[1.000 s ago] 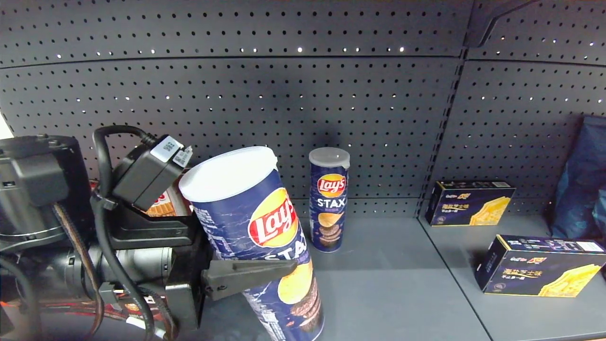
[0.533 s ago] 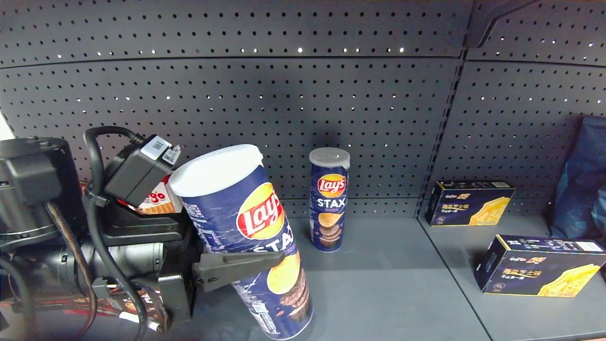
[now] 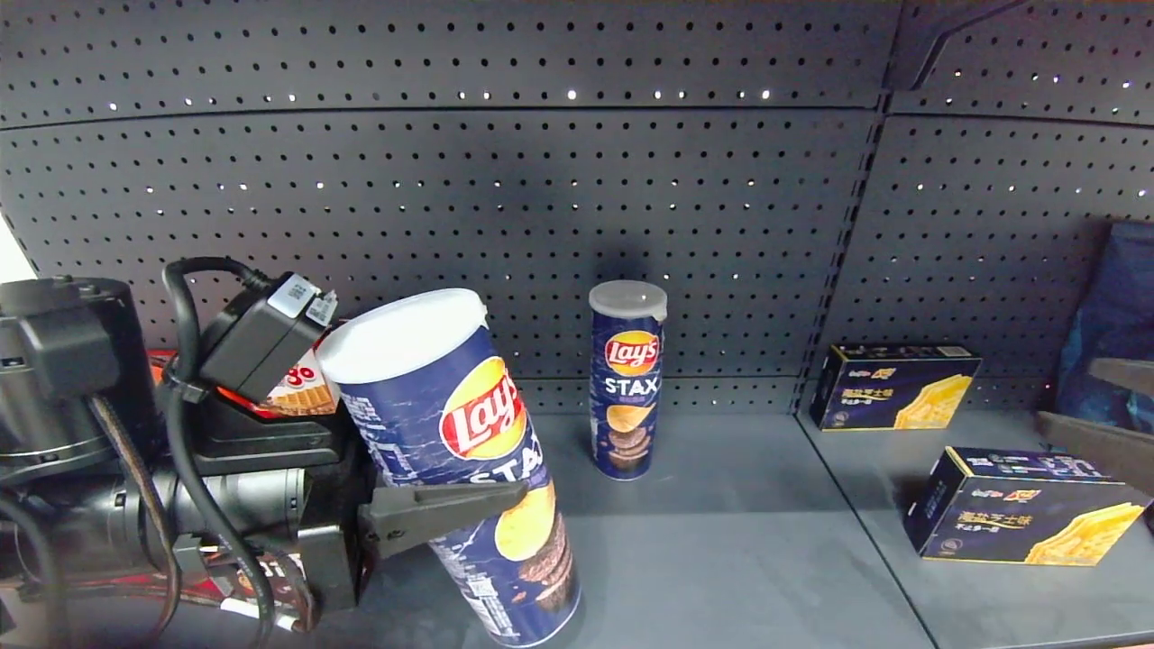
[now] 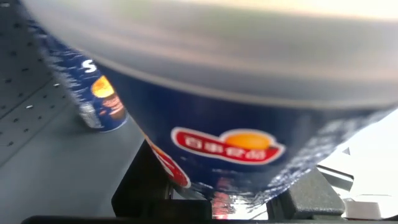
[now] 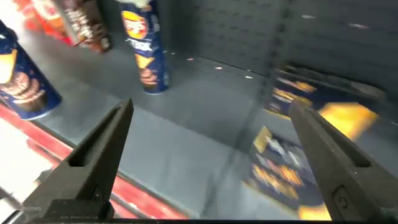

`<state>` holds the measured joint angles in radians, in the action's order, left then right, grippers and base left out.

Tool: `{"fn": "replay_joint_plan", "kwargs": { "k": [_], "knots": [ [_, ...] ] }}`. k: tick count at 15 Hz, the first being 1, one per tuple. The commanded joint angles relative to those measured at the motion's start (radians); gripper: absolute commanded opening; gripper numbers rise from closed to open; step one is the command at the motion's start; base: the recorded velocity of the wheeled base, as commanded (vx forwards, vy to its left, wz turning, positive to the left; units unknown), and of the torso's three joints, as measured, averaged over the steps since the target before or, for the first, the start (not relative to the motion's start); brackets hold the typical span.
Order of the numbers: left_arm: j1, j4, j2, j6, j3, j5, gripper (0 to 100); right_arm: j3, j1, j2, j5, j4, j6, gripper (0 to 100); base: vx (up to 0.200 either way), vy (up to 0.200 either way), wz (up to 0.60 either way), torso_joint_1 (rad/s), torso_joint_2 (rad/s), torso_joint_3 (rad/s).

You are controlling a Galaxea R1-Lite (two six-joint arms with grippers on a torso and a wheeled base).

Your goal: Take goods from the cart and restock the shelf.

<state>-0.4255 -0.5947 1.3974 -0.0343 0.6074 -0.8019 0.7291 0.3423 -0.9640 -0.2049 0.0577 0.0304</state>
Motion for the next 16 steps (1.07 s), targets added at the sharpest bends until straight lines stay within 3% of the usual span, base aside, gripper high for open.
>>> {"fn": "replay_joint_plan", "kwargs": {
  "k": [1, 4, 8, 12, 16],
  "knots": [
    [0.013, -0.002, 0.002, 0.001, 0.003, 0.0, 0, 0.093, 0.11, -0.229, 0.021, 0.025, 0.014, 100, 0.0, 0.0, 0.0, 0.0, 0.0, 0.0],
    [0.011, -0.002, 0.002, 0.002, 0.002, 0.0, 0, 0.108, 0.133, -0.363, 0.021, 0.139, 0.036, 100, 0.0, 0.0, 0.0, 0.0, 0.0, 0.0],
    [0.011, -0.002, 0.003, 0.002, 0.0, -0.002, 0, 0.115, 0.122, -0.487, -0.083, 0.231, 0.036, 100, 0.0, 0.0, 0.0, 0.0, 0.0, 0.0],
    [0.011, -0.002, 0.002, 0.004, 0.002, 0.0, 0, 0.142, 0.149, -0.575, -0.077, 0.268, 0.046, 100, 0.0, 0.0, 0.0, 0.0, 0.0, 0.0],
    [0.011, -0.001, 0.002, 0.004, 0.002, 0.0, 0, 0.134, 0.15, -0.685, -0.088, 0.393, 0.046, 100, 0.0, 0.0, 0.0, 0.0, 0.0, 0.0]
  ]
}}
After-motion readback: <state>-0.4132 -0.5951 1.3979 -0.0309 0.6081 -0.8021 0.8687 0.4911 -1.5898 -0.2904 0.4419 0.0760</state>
